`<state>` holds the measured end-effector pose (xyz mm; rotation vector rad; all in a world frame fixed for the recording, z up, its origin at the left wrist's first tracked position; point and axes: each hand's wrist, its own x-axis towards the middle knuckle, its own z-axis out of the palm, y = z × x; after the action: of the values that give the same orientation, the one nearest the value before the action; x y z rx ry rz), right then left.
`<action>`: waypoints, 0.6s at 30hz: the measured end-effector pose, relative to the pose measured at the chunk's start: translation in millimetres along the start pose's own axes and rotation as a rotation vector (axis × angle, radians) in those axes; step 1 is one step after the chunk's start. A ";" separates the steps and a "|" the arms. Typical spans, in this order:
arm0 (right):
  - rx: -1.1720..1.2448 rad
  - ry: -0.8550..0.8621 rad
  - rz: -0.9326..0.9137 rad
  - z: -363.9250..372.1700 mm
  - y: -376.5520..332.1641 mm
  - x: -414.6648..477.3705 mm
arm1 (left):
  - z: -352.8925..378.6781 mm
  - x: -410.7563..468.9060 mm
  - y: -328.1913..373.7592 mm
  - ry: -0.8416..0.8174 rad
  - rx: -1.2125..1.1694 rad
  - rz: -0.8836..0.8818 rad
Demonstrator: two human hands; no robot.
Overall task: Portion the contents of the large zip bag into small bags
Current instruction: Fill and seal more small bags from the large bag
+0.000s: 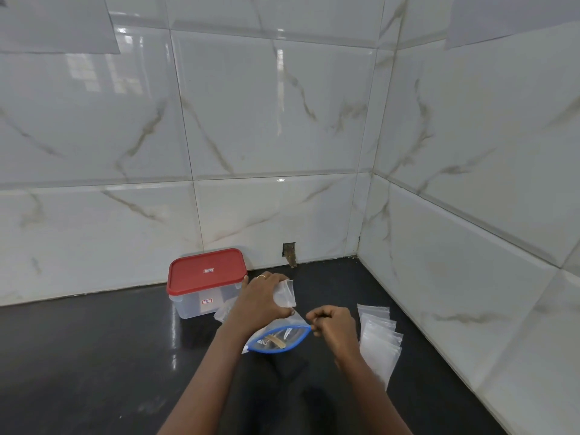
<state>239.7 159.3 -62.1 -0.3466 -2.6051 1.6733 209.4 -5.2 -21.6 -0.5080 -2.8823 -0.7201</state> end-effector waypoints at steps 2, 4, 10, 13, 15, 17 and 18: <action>-0.273 -0.158 0.020 11.7 5.6 -2.0 | 4.5 -1.2 -8.5 0.002 0.045 -0.054; -0.463 -0.237 -0.064 27.1 10.0 -9.0 | 11.3 -2.8 -13.8 -0.038 0.115 -0.068; -0.554 -0.193 -0.214 63.0 1.9 -20.0 | 29.6 -12.3 -28.6 -0.162 0.241 -0.102; -0.728 -0.239 -0.277 72.9 -7.1 -15.3 | 29.9 -14.6 -32.9 0.019 0.079 -0.151; -0.852 -0.256 -0.289 75.6 -15.2 -11.7 | 21.9 -14.2 -32.2 0.102 -0.076 -0.189; -0.931 -0.263 -0.280 76.7 -24.7 -8.6 | 9.7 -12.9 -32.3 0.187 -0.187 -0.213; -0.946 -0.257 -0.283 77.2 -30.0 -7.2 | 2.3 -12.1 -32.7 0.226 -0.209 -0.222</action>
<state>230.6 76.9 -67.0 0.2506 -3.2531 0.3352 209.1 -34.7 -40.2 -0.1159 -2.6906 -1.0465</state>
